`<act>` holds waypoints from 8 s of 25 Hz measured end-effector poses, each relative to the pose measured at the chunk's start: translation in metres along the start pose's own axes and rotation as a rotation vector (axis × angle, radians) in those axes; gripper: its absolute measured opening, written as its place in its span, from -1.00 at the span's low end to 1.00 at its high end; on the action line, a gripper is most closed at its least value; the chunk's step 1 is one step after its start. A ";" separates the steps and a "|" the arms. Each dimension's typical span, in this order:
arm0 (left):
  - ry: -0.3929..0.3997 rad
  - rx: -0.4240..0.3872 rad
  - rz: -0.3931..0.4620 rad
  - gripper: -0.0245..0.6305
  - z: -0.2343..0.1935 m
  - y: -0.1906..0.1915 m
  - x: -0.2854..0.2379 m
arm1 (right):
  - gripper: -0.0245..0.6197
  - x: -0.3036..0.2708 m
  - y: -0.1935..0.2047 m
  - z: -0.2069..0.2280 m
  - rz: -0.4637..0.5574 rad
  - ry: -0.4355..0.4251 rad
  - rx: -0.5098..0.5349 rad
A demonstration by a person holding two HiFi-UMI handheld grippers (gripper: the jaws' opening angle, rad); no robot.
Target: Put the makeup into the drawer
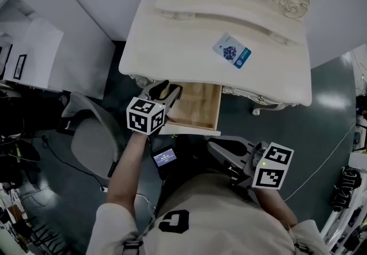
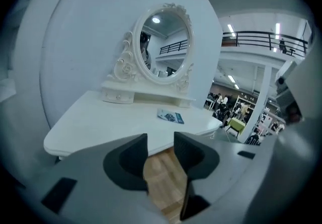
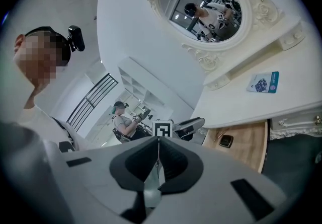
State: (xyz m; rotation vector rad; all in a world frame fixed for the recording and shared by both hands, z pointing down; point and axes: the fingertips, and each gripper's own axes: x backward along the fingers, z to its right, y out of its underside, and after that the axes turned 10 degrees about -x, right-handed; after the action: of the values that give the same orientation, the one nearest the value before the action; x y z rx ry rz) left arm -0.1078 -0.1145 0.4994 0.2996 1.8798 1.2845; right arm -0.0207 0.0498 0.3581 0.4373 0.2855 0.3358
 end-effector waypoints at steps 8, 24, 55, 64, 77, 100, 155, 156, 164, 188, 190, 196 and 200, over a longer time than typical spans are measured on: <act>-0.008 0.057 0.090 -0.73 0.020 -0.027 0.041 | -0.84 0.003 -0.011 -0.010 0.031 -0.025 0.024; 0.126 0.029 0.189 -0.75 0.124 -0.073 0.075 | -0.84 0.035 -0.017 -0.023 0.098 -0.067 0.030; 0.181 -0.038 0.057 -0.75 0.071 -0.082 -0.006 | -0.84 0.017 -0.012 -0.014 0.183 0.044 -0.024; 0.113 0.118 -0.044 -0.74 0.044 -0.091 -0.101 | -0.84 0.039 -0.044 0.019 0.147 -0.021 -0.078; 0.013 0.517 -0.142 -0.30 0.009 -0.072 -0.227 | -0.84 0.075 -0.080 0.092 -0.060 -0.147 -0.152; 0.042 0.849 -0.207 -0.54 -0.017 -0.038 -0.284 | -0.84 0.091 -0.101 0.128 -0.061 -0.117 -0.194; 0.191 0.416 -0.038 -0.76 0.033 -0.052 -0.051 | -0.84 0.018 -0.047 0.030 -0.068 -0.072 -0.031; 0.194 0.399 -0.041 -0.76 0.034 -0.051 -0.045 | -0.84 0.015 -0.045 0.028 -0.066 -0.072 -0.030; 0.270 0.244 -0.108 -0.76 0.049 -0.034 -0.007 | -0.84 -0.009 -0.028 0.009 -0.057 -0.081 -0.017; 0.593 0.119 -0.465 -0.76 0.099 0.073 -0.075 | -0.84 0.020 -0.010 0.037 0.119 0.025 -0.156; 0.540 0.121 -0.490 -0.76 0.088 0.089 -0.089 | -0.84 0.022 -0.012 0.041 0.111 0.028 -0.161; 0.257 0.096 -0.523 -0.76 0.034 0.115 -0.113 | -0.84 0.026 -0.020 0.053 0.087 0.031 -0.165; 0.157 -0.009 -0.589 -0.76 0.021 0.137 -0.114 | -0.84 0.023 -0.022 0.054 0.061 0.032 -0.150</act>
State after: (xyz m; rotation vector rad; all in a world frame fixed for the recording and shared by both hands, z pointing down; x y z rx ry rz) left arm -0.0532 -0.1070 0.6707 -0.3509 1.8921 0.9269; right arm 0.0240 0.0202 0.3906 0.2941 0.2764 0.4215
